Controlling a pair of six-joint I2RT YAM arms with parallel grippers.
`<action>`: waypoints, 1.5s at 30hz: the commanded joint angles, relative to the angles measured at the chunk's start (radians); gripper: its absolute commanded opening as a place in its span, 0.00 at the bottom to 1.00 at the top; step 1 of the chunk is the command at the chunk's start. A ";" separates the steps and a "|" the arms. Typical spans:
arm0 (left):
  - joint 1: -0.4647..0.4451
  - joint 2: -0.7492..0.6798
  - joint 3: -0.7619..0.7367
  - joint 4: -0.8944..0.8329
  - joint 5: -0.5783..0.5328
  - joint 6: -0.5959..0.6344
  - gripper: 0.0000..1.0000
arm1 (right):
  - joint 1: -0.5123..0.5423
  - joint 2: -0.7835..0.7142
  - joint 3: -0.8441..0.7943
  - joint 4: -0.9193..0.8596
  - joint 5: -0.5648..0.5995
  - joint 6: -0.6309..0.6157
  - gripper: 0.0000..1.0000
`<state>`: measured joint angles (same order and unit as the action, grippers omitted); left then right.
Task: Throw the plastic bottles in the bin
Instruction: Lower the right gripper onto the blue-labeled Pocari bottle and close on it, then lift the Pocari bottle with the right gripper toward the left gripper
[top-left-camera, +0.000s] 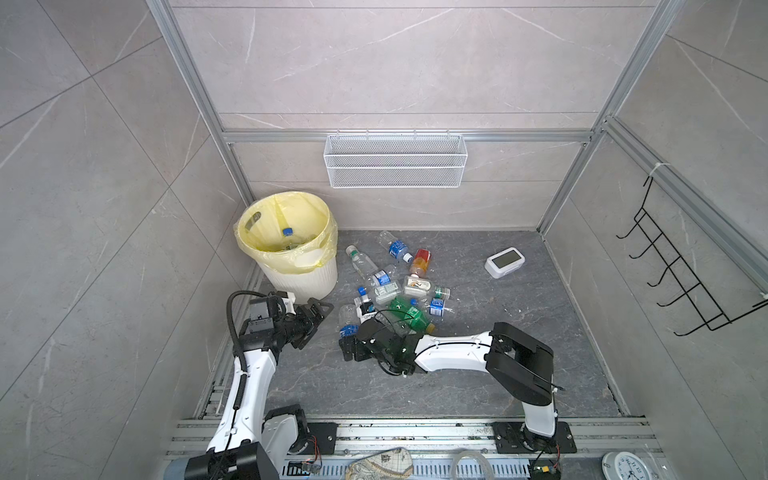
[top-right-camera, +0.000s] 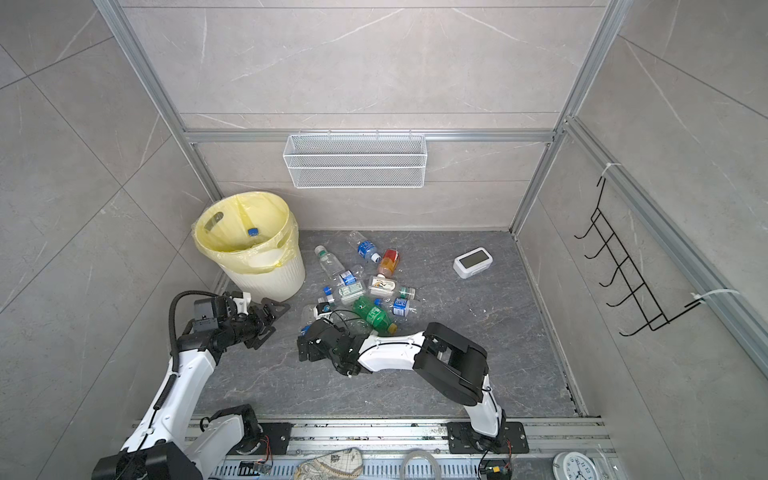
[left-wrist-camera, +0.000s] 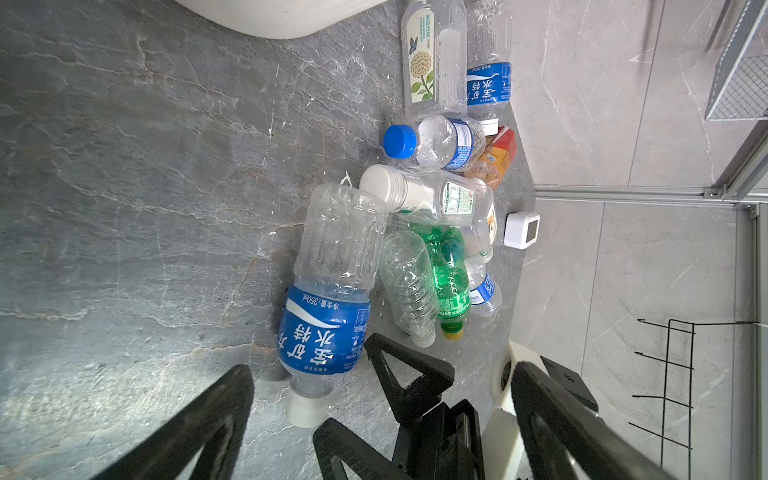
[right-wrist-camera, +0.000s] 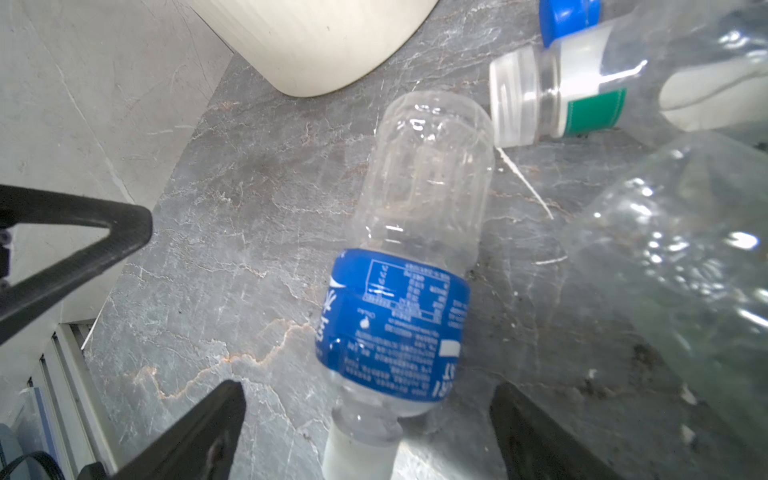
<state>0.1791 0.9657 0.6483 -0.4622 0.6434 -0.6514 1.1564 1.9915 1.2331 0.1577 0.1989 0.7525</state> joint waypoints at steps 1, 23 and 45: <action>0.016 -0.013 -0.003 0.034 0.045 -0.007 1.00 | 0.005 0.039 0.030 -0.033 0.021 0.023 0.94; 0.024 -0.022 -0.018 0.050 0.056 -0.019 1.00 | 0.005 0.130 0.131 -0.110 0.041 0.045 0.75; 0.029 -0.018 -0.021 0.055 0.067 -0.019 1.00 | 0.000 0.075 0.114 -0.141 0.013 -0.103 0.49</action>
<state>0.2028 0.9607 0.6270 -0.4381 0.6838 -0.6640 1.1564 2.1204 1.3754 0.0456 0.2344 0.7189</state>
